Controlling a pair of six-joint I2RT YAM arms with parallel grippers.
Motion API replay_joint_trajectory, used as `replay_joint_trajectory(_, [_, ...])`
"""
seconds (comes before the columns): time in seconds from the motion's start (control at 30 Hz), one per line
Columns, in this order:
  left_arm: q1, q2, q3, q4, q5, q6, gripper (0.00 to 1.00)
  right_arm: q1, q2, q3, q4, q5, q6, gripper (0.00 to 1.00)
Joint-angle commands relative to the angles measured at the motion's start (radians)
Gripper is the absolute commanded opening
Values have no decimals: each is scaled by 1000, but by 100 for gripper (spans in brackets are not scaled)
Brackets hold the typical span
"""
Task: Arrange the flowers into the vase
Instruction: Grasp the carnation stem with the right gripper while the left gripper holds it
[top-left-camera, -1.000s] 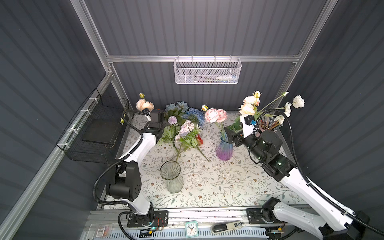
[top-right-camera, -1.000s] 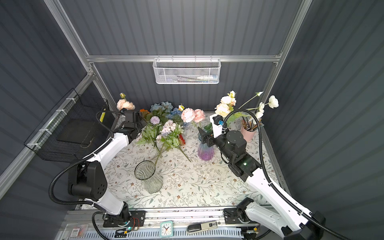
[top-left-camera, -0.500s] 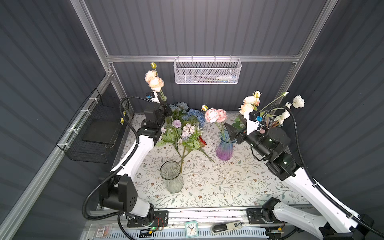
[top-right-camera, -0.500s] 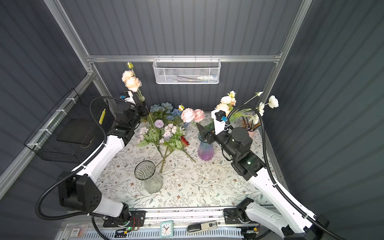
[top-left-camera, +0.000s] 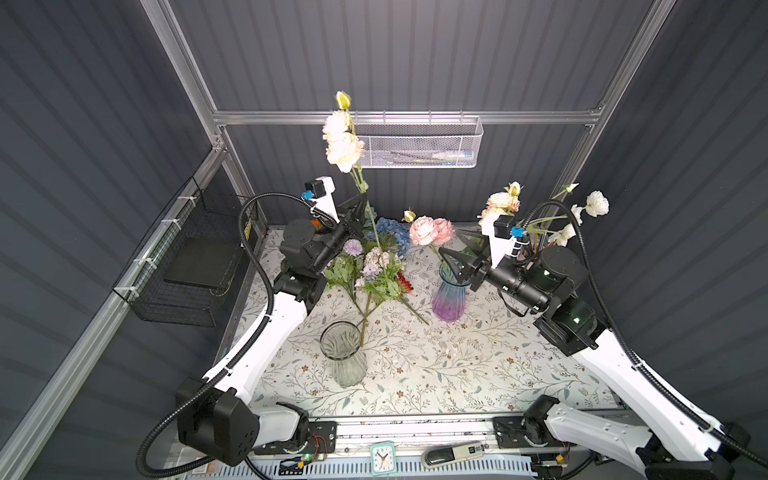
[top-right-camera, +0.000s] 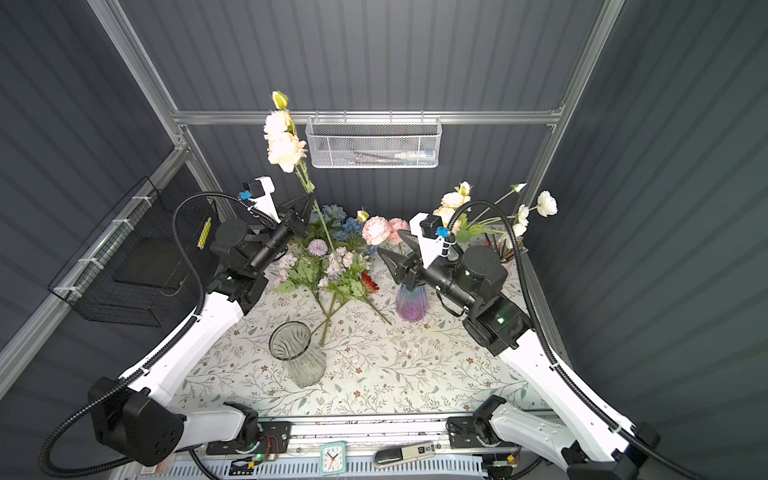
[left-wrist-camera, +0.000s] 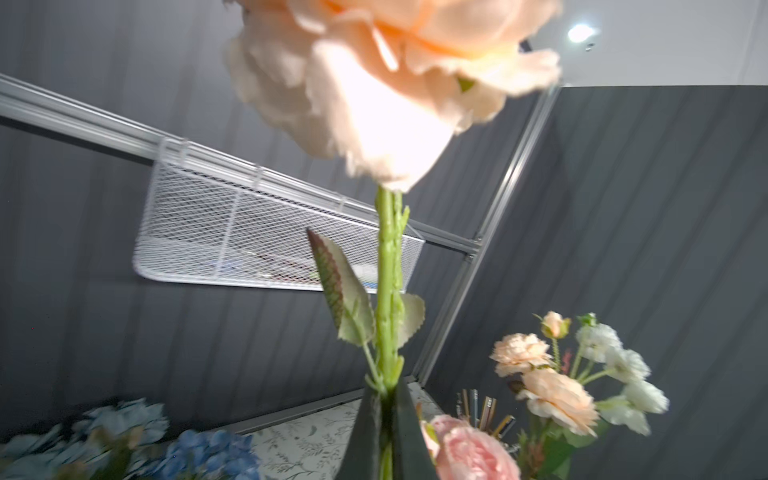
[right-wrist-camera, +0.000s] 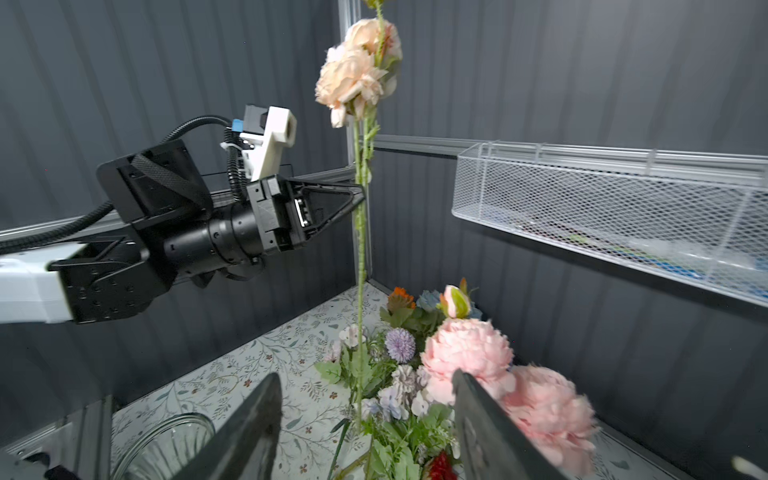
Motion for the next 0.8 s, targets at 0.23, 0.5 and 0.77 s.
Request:
replay_joint_trajectory(0.23, [-154, -8, 5, 188, 204, 11, 0, 35, 134, 73, 3, -94, 16, 56])
replay_joint_trajectory(0.5, [-227, 28, 28, 175, 243, 17, 0, 34, 159, 73, 18, -23, -1, 49])
replay_joint_trajectory(0.77, [-252, 52, 37, 185, 266, 10, 0, 33, 152, 51, 31, 10, -3, 6])
